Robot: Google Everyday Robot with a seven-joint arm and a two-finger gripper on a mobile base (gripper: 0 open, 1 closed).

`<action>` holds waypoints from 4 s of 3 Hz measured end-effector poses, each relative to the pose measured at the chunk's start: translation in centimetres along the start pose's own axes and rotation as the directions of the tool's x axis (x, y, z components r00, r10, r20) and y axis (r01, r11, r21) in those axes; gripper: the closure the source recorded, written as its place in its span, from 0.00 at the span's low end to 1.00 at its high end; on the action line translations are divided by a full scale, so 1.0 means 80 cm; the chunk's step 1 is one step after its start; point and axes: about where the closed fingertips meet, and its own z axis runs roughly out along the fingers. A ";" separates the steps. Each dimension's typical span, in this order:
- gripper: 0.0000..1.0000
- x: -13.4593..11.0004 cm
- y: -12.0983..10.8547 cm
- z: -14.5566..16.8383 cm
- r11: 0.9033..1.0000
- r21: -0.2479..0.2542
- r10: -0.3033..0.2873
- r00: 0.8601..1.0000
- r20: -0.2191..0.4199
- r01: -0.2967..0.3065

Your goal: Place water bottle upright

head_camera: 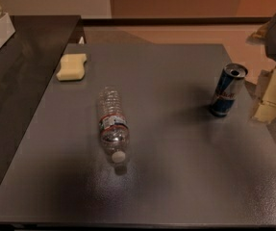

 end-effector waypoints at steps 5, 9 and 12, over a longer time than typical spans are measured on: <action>0.00 -0.158 0.014 0.030 0.783 -0.045 -0.601 0.773 0.203 0.621; 0.00 -0.274 0.082 0.090 0.055 0.094 -0.959 0.026 0.283 0.994; 0.00 -0.276 0.121 0.166 -0.334 0.009 -0.910 -0.325 0.256 0.942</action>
Offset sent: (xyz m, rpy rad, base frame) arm 0.0024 0.0316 0.0044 -0.0164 -0.0108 0.2231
